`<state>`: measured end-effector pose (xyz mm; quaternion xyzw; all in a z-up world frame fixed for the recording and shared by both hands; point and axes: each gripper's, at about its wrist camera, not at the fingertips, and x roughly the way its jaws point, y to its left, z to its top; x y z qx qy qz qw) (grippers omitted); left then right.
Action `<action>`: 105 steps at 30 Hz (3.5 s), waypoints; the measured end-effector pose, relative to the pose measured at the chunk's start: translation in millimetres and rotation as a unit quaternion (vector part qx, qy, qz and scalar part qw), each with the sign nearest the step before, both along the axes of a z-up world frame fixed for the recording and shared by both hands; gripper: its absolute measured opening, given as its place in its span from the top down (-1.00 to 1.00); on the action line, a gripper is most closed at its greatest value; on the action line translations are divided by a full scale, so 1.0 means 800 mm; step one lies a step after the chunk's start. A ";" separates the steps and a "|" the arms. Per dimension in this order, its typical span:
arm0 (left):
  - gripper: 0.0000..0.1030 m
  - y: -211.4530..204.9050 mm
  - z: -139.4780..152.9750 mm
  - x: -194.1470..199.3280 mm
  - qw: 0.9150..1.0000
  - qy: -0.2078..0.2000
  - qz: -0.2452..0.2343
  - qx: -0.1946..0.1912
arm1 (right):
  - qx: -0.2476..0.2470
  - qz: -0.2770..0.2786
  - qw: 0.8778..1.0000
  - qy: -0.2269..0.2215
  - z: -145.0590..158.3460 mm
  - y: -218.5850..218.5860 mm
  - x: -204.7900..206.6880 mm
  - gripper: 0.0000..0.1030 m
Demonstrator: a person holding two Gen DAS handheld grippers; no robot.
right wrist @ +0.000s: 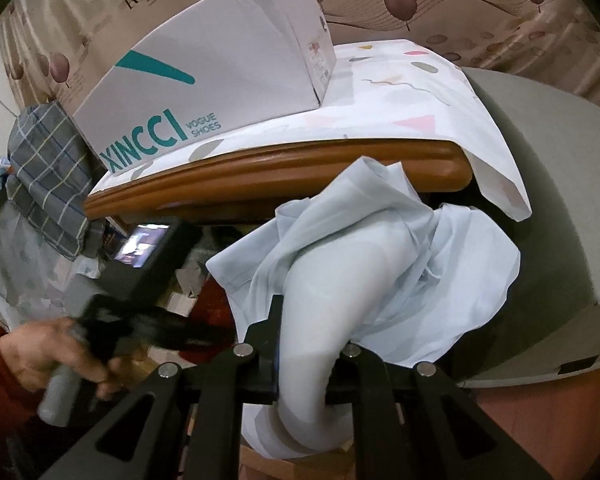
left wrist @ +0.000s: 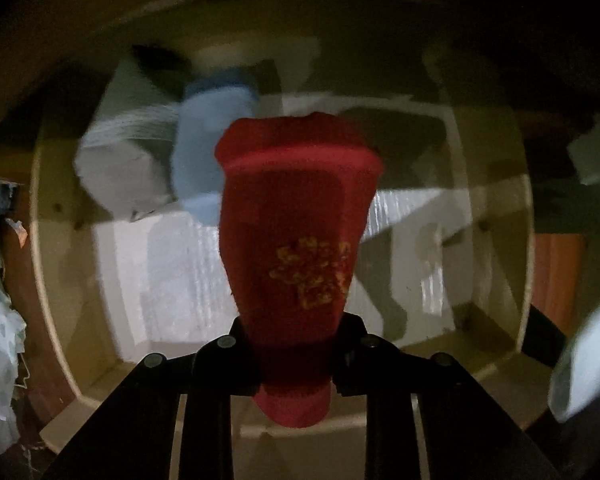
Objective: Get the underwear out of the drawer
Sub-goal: 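Lift the red underwear out and carry it over the white box with the left gripper, then lower the red underwear into the box and open the left gripper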
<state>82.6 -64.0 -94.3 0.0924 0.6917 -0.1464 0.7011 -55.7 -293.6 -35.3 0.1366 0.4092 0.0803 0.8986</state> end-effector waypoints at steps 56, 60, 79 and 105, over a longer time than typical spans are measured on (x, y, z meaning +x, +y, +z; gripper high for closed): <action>0.57 0.075 0.343 0.162 0.964 -0.262 0.009 -0.045 | -0.029 -0.031 0.999 0.030 -0.016 -0.003 0.011 0.78; 0.56 0.070 0.320 0.169 0.969 -0.243 -0.008 -0.035 | -0.028 -0.029 0.999 0.034 -0.018 -0.002 0.013 0.78; 0.40 0.040 0.291 0.171 0.971 -0.232 -0.054 -0.003 | -0.028 -0.030 0.998 0.038 -0.022 0.002 0.017 0.78; -0.10 0.065 0.316 0.145 0.965 -0.257 0.022 -0.055 | -0.044 -0.109 0.992 0.050 -0.027 -0.014 0.020 0.78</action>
